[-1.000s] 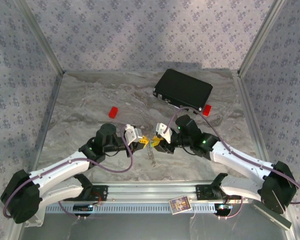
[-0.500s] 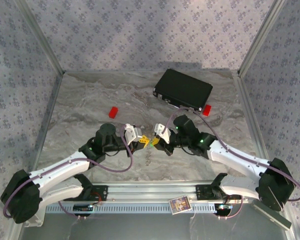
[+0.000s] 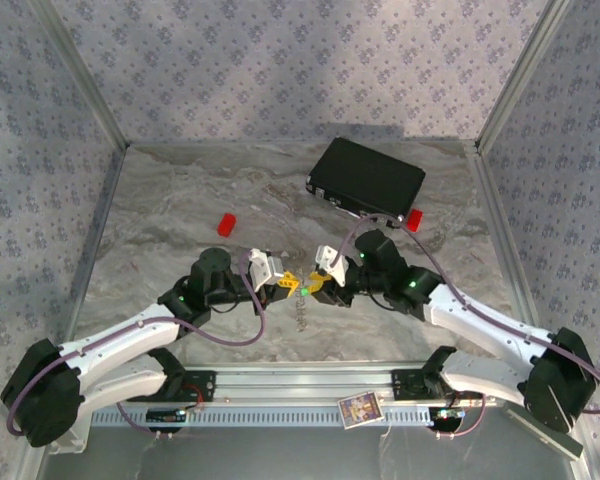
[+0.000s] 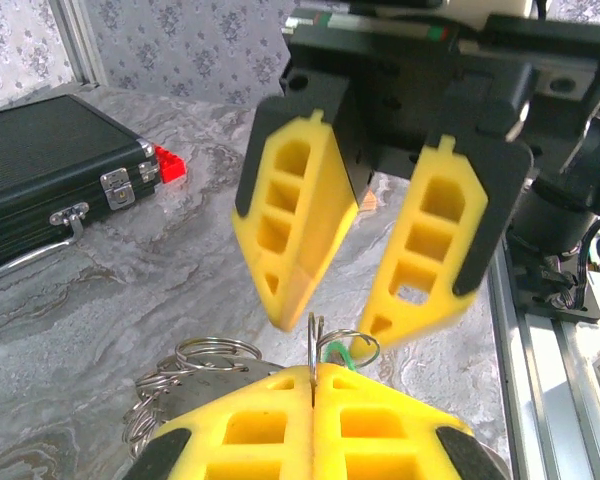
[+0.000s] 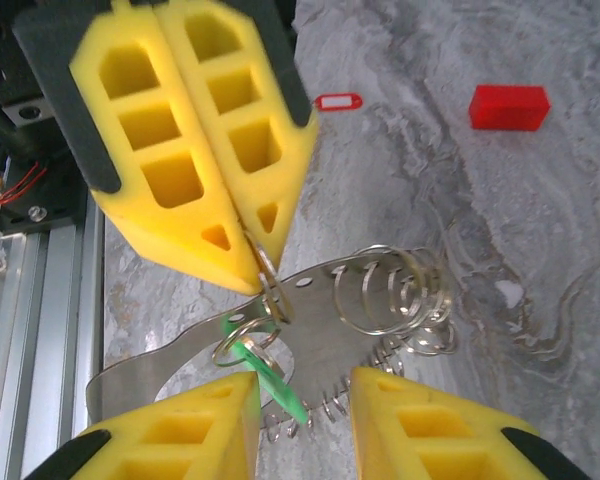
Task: Put the keys on the keyring
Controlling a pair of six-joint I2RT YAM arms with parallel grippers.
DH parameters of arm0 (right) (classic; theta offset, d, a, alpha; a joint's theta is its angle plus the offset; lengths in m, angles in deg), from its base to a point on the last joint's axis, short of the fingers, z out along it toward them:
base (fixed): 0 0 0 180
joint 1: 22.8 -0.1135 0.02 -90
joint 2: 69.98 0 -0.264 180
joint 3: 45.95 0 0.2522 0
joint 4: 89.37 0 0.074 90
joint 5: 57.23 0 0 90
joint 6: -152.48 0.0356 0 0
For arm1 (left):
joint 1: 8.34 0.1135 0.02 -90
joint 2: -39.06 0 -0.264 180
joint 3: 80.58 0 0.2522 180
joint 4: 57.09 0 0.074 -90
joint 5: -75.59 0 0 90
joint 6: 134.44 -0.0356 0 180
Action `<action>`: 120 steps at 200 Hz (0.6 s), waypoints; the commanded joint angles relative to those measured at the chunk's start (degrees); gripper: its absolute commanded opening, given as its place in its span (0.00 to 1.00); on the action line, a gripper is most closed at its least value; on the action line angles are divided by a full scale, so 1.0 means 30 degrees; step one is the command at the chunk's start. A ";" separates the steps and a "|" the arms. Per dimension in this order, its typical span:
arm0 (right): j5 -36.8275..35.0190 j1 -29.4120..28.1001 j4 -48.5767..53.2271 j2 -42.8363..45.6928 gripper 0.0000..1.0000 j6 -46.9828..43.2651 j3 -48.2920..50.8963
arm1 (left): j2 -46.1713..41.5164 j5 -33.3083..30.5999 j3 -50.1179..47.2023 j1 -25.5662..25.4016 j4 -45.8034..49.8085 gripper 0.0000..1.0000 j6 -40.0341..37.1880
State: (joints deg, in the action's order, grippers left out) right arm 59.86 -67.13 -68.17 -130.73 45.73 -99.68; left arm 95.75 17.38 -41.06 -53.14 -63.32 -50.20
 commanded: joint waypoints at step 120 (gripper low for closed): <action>0.2015 0.0046 -0.2542 0.0179 0.19 0.0165 0.0549 | 0.0243 0.1502 -0.0119 -0.0170 -0.2083 0.00 -0.0369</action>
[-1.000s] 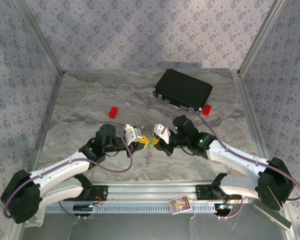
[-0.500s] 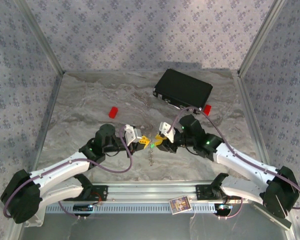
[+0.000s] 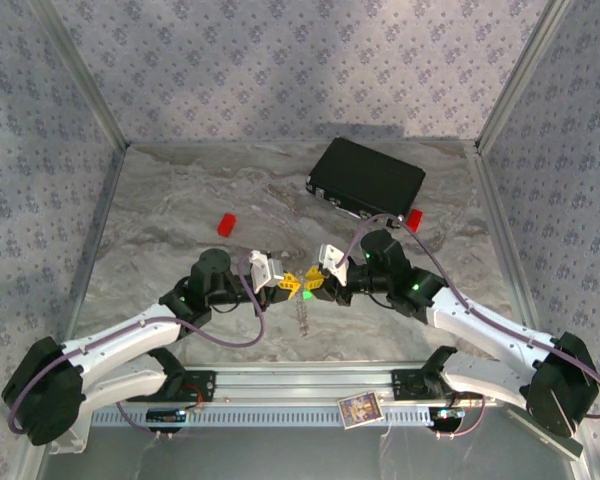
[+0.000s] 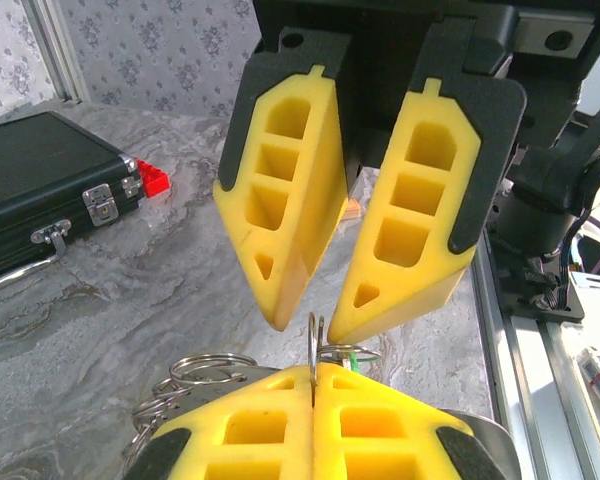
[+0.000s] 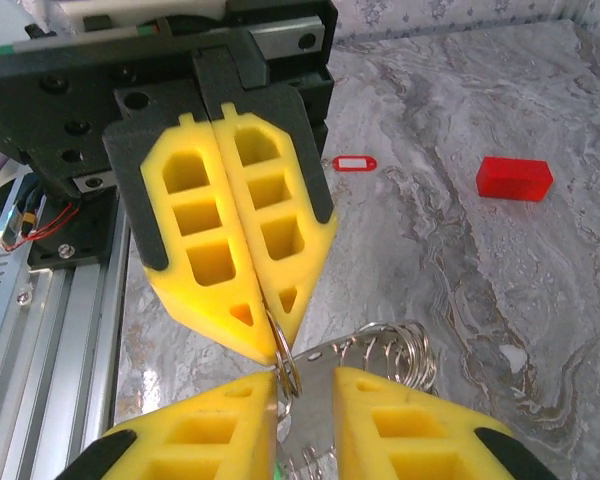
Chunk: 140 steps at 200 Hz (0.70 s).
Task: Put the keys on the keyring
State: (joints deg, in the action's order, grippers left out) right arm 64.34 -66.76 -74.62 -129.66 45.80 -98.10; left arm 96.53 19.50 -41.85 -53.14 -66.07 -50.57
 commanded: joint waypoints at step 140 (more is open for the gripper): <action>0.0386 -0.0259 0.3926 -0.0978 0.00 -0.2361 -0.2431 | -0.0257 -0.0089 0.1755 -0.0222 0.3145 0.23 -0.1680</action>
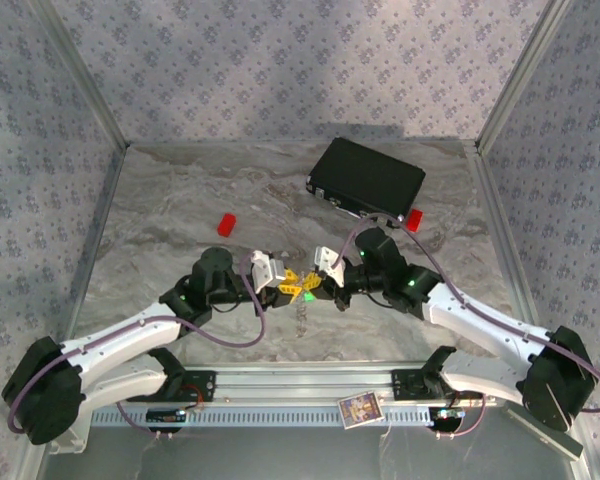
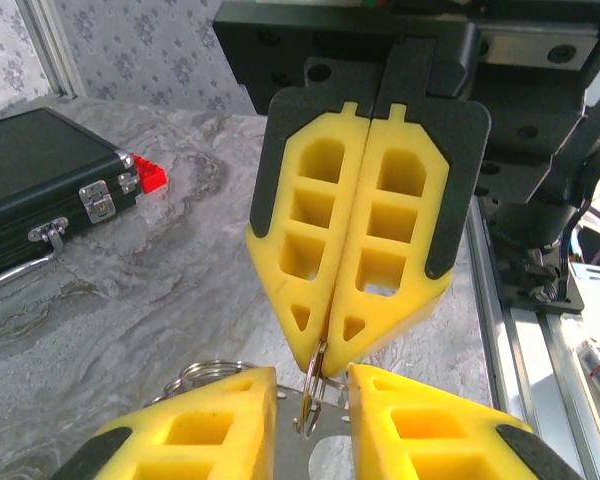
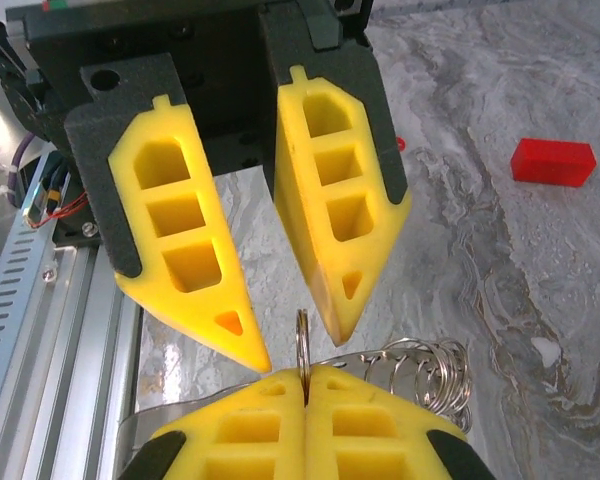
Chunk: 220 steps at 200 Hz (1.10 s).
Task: Put the keys on the keyring
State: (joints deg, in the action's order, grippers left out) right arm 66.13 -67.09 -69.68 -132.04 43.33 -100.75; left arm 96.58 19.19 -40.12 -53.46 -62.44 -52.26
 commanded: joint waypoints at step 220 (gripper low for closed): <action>-0.1966 -0.0336 0.4170 0.0140 0.31 -0.1701 -0.2660 | -0.0128 0.0253 0.1375 -0.0114 0.2298 0.00 -0.1115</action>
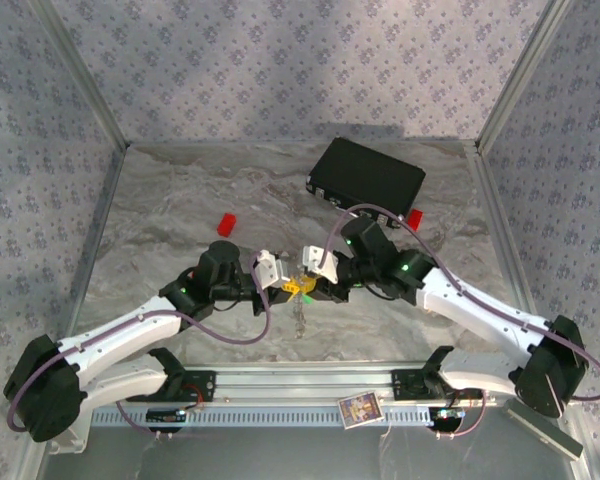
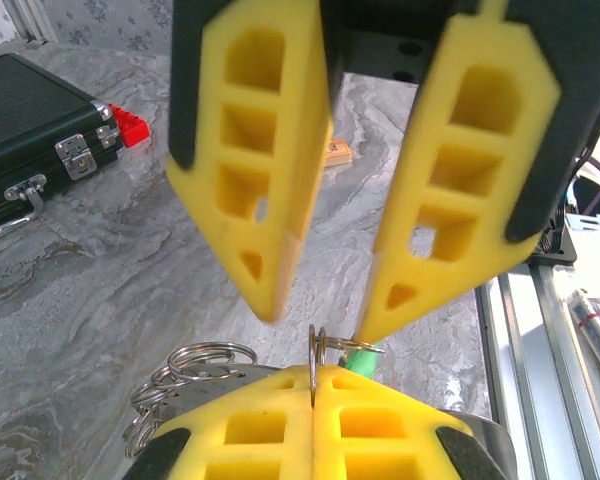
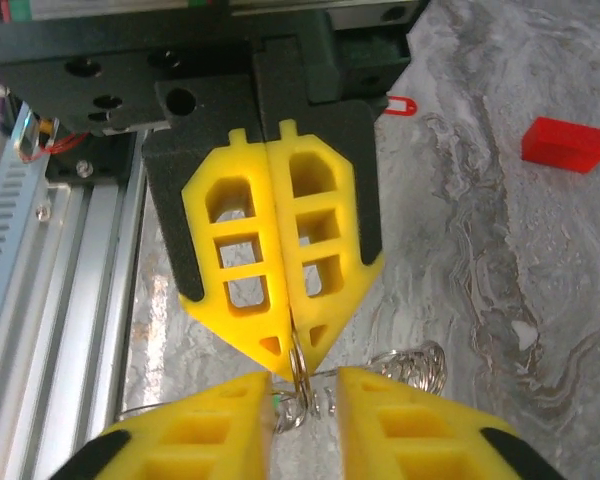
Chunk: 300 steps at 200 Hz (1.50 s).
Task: Put the keys on the keyring
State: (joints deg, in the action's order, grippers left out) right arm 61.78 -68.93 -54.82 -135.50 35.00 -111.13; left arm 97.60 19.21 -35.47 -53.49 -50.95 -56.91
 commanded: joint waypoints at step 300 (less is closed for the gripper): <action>0.0230 -0.0097 -0.1967 -0.0087 0.00 0.2864 0.2360 | -0.0004 0.0360 -0.0912 -0.0126 -0.4394 0.00 0.1459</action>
State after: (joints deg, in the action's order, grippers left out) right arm 61.96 -68.71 -63.67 -134.12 44.49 -101.80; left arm 97.69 18.97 -39.14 -53.46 -60.26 -52.32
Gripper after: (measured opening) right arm 0.051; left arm 0.046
